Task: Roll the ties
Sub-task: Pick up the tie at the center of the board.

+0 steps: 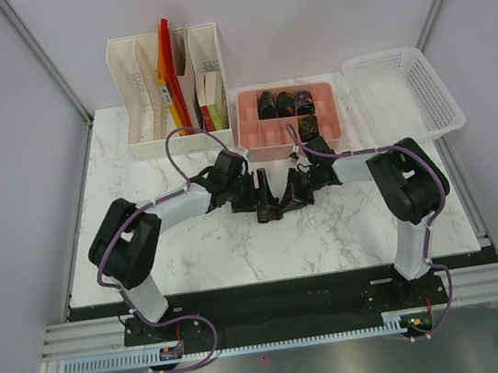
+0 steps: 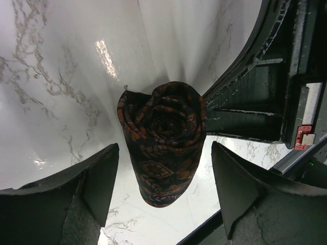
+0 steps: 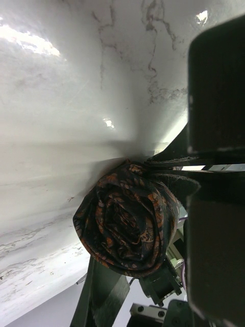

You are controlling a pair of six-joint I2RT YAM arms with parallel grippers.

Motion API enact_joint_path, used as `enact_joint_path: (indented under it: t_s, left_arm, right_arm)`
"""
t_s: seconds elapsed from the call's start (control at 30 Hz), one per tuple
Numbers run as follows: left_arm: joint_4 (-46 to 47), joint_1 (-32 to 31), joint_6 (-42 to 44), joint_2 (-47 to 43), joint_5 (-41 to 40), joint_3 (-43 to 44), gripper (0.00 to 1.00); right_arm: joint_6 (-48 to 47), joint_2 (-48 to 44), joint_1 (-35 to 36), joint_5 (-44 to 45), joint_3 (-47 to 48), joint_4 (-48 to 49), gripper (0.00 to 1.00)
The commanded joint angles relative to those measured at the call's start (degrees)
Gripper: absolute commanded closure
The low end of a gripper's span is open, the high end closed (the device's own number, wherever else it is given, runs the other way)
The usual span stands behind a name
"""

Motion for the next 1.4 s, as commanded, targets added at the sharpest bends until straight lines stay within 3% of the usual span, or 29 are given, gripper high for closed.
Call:
enact_joint_path:
  t_s: [0.0,0.43,0.53,0.57,0.67,0.77,0.87,1.07,1.13,1.27,1.3,1.37]
  left_arm:
    - [2.6,-1.2,-4.3,1.1,-0.2,-0.5,0.22]
    - [3.5,-1.7,-5.3,4.1,-0.8,0.1,0.42]
    - [4.1,-1.7,-5.1,4.0,0.2,0.1,0.57]
    - [4.2,-1.7,-5.0,3.7,0.4,0.1,0.72]
    - [4.2,-1.8,-4.4,2.7,1.3,0.3,0.98]
    - [2.8,-1.9,-3.6,2.0,0.6,0.8,0.98]
    - [0.1,-1.7,-2.2,1.2,-0.1,1.6,0.98]
    - [-5.8,-1.3,1.6,-0.9,-2.1,4.0,0.98]
    - [-7.5,-1.0,2.8,-1.6,-2.6,5.3,0.98]
    - [-15.8,-0.5,7.8,-2.1,-3.5,11.9,0.98]
    - [-16.8,0.0,8.8,-2.2,-4.4,13.3,0.98]
    - [-19.0,0.4,11.6,-2.7,-5.6,18.3,0.98]
  right_arm:
    - [-1.1,1.6,0.3,9.9,-1.3,-2.4,1.00]
    - [-0.9,1.6,0.3,9.5,-1.5,-1.9,1.00]
    - [-1.0,1.5,0.2,9.4,-1.6,-1.9,1.00]
    - [-1.0,1.5,0.3,9.3,-1.6,-1.9,1.00]
    - [-0.9,1.3,0.3,8.6,-1.7,-1.5,1.00]
    - [-0.7,1.3,0.2,7.6,-1.7,-0.5,1.00]
    - [-0.8,0.7,0.2,6.6,-1.1,-0.1,0.84]
    - [-1.4,-5.0,-1.7,6.1,0.6,-0.2,0.42]
    - [-1.8,-6.4,-3.0,5.5,1.0,-0.4,0.35]
    - [-2.6,-9.7,-5.8,4.0,3.0,-2.3,0.07]
    - [-2.9,-10.0,-6.4,3.8,3.5,-2.7,0.02]
    - [-3.5,-11.4,-8.6,3.4,4.9,-3.7,0.02]
